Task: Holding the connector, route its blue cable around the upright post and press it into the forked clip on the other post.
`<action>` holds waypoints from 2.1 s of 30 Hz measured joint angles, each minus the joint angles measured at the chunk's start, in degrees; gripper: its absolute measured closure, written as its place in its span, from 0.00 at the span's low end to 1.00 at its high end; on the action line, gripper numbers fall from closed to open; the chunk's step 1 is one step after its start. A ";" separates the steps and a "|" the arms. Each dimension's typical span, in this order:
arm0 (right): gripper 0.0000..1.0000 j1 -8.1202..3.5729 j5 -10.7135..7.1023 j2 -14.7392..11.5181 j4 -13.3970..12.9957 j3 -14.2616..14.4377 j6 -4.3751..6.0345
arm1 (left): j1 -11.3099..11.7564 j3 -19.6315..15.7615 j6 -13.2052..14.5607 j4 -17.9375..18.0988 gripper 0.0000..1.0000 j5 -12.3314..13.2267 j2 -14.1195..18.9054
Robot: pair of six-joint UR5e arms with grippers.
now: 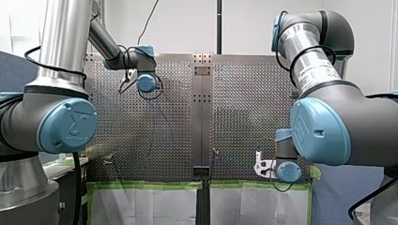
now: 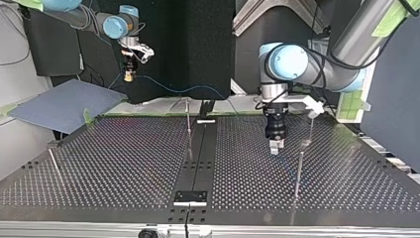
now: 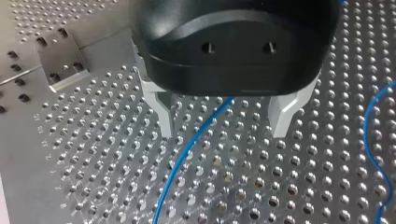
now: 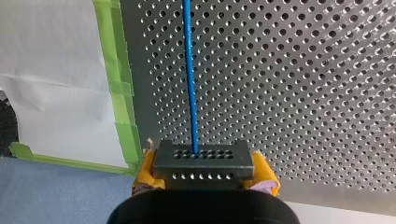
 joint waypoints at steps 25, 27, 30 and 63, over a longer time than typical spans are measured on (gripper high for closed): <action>1.00 -0.01 -0.25 0.03 0.00 0.00 0.16 | -0.16 5.03 0.80 -4.43 0.00 -0.75 -1.93; 1.00 -0.01 -0.26 0.03 0.00 0.00 0.17 | -0.18 5.20 0.80 -4.86 0.00 -0.87 -2.67; 1.00 -0.01 -0.26 0.05 0.00 0.00 0.17 | -0.18 5.29 0.76 -5.22 0.00 -1.33 -3.86; 1.00 0.23 -0.71 0.12 -0.01 0.00 0.61 | -3.70 2.59 2.87 -6.23 0.00 -6.92 -12.93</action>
